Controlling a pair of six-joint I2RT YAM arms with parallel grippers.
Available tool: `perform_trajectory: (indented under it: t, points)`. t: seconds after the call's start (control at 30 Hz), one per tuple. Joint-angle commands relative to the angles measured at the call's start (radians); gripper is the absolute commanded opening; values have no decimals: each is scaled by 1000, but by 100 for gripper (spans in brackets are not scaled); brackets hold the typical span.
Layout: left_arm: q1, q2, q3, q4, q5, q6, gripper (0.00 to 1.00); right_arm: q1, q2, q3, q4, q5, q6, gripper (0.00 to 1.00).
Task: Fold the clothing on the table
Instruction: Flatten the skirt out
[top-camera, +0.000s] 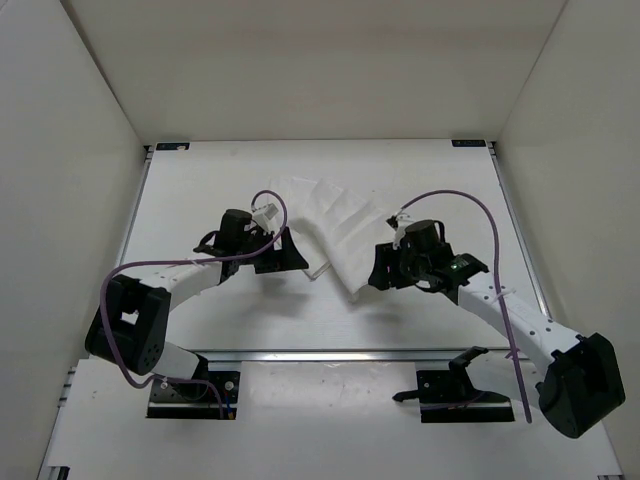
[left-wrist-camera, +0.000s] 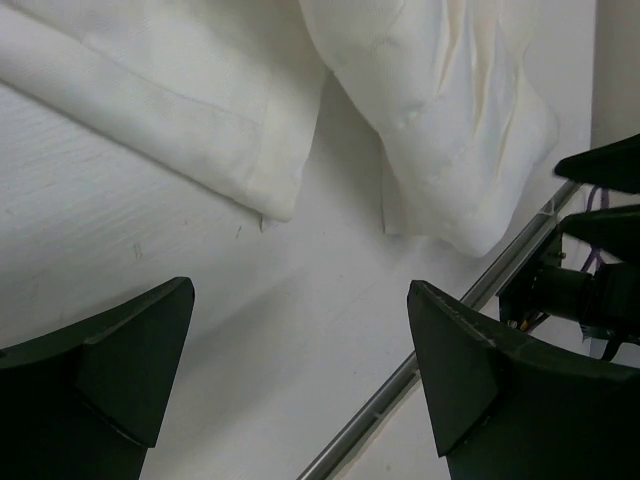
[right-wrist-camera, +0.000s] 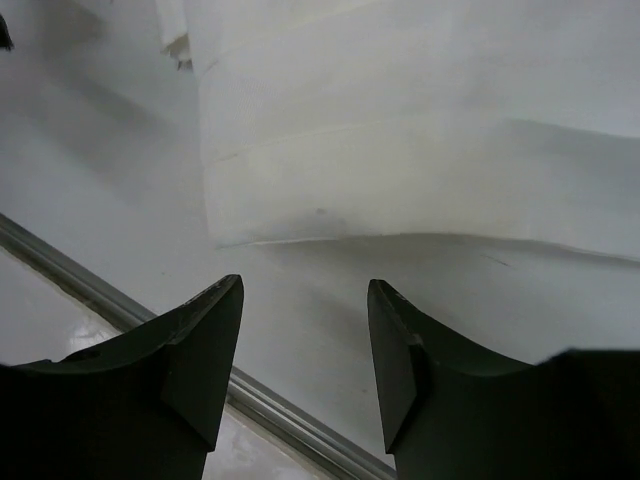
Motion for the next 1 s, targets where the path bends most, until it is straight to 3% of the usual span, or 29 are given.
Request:
perform_trajectory:
  t: [0.0,0.1,0.27,0.33,0.4,0.47,0.5,0.53,0.57,0.63,0.67,0.83,0.97]
  points:
    - [7,-24,-18,120,55,-30,99,74,-7,-69,92,1,29,51]
    - [22,-18,-39,182,63,-87,99,113,28,-106,164,-14,46,52]
    - [-2,50,16,105,53,-47,96,177,146,-107,264,12,41,61]
    - [2,71,7,136,67,-64,86,182,208,-74,291,27,37,63]
    - [1,87,11,146,81,-73,60,180,276,-45,311,29,21,64]
    - [-4,107,36,105,54,-52,43,177,363,33,296,29,-1,63]
    - [-11,120,69,47,38,-23,49,170,385,47,295,37,-9,60]
    - [-24,133,106,-26,-39,9,62,167,405,75,295,37,-12,48]
    - [-30,139,123,-54,-63,25,67,159,402,90,298,41,-14,29]
    - [-37,159,172,-125,-95,48,69,139,396,100,301,43,-6,4]
    - [-37,167,174,-128,-94,42,73,128,384,104,310,34,12,0]
    - [-56,238,208,-127,-112,11,83,121,391,135,281,24,6,0]
    - [-59,298,240,-114,-122,-30,69,137,390,133,290,15,5,0]
